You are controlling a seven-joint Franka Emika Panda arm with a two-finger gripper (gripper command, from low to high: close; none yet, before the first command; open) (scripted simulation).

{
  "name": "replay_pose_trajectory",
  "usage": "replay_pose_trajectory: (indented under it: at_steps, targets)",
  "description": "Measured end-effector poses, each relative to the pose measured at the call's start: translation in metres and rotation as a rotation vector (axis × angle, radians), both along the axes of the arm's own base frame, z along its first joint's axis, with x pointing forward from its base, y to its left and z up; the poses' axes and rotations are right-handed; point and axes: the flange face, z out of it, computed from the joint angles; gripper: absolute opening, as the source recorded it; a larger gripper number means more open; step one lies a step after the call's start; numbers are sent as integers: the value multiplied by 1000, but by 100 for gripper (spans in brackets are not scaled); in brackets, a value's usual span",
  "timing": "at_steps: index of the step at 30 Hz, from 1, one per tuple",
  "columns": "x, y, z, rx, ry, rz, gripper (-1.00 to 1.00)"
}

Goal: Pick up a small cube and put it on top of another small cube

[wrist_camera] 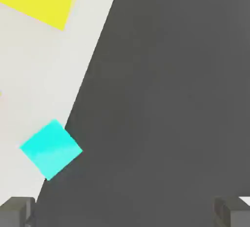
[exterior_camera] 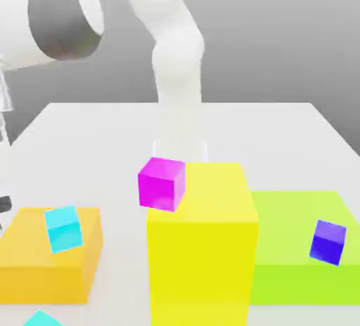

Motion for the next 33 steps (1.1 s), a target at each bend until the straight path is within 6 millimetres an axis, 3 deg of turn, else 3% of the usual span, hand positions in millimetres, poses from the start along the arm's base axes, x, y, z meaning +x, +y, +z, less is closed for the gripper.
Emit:
replay_pose_trajectory:
  at_steps: [9, 12, 13, 19, 21, 25, 33]
  targets:
    - [5, 10, -122, -182, 160, 472, 0]
    - [5, 10, -173, -197, 174, 513, 0]
    - [5, 11, -187, -198, 176, 517, -100]
    - [4, 11, -195, -202, 179, 520, -100]
    - [5, 10, -175, -201, 178, 519, -100]
    - [1, 5, -115, -194, 154, 499, -100]
    - [-27, -16, -20, -178, 47, 397, -100]
